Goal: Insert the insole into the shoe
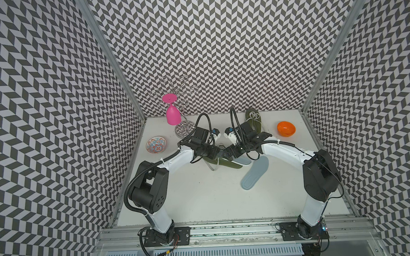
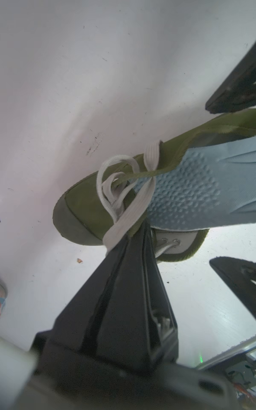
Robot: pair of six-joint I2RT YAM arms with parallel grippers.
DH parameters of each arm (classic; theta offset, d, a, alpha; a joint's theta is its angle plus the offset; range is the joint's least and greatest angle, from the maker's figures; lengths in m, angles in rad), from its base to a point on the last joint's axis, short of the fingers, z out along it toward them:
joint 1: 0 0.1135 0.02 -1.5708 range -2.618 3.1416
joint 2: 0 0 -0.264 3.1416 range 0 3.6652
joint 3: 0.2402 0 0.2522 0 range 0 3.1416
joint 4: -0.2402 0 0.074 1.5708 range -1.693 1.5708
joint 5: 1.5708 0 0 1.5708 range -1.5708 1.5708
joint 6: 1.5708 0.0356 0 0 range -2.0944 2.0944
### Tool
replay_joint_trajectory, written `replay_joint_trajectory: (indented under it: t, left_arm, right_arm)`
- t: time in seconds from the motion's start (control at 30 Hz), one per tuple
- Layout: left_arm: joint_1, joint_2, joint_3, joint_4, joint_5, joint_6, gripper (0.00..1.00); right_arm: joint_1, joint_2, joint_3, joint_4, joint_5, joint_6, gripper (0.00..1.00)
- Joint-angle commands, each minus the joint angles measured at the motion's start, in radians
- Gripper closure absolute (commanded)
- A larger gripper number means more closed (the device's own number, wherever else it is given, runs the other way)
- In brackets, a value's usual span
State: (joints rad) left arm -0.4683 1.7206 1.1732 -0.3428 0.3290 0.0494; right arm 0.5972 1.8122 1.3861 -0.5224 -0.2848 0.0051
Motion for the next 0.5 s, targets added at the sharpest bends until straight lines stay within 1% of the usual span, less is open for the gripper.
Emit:
replay_joint_trajectory:
  t: [0.0, 0.07, 0.13, 0.2, 0.3, 0.4, 0.47]
  left_arm:
    - [0.005, -0.004, 0.031, 0.016, 0.006, -0.01, 1.0]
    - [0.005, -0.007, 0.031, 0.013, -0.012, -0.018, 1.0]
    - [0.005, -0.007, 0.034, 0.013, -0.026, -0.035, 1.0]
    - [0.004, -0.007, 0.032, 0.019, -0.029, -0.053, 1.0]
    - [0.0, -0.01, 0.018, 0.035, -0.039, -0.062, 1.0]
    - [-0.001, -0.011, 0.02, 0.034, -0.066, -0.069, 1.0]
    - [-0.001, -0.013, 0.027, 0.033, -0.072, -0.075, 1.0]
  right_arm:
    - [-0.006, -0.022, 0.021, 0.003, 0.005, 0.043, 0.0]
    - [-0.03, -0.07, -0.009, 0.021, -0.012, 0.115, 0.0]
    - [-0.071, -0.161, -0.092, 0.081, -0.029, 0.251, 0.0]
    - [-0.115, -0.245, -0.173, 0.116, -0.07, 0.349, 0.0]
    - [-0.152, -0.359, -0.297, 0.146, -0.068, 0.463, 0.01]
    - [-0.178, -0.437, -0.419, 0.161, -0.065, 0.561, 0.08]
    - [-0.201, -0.468, -0.483, 0.169, -0.105, 0.605, 0.14]
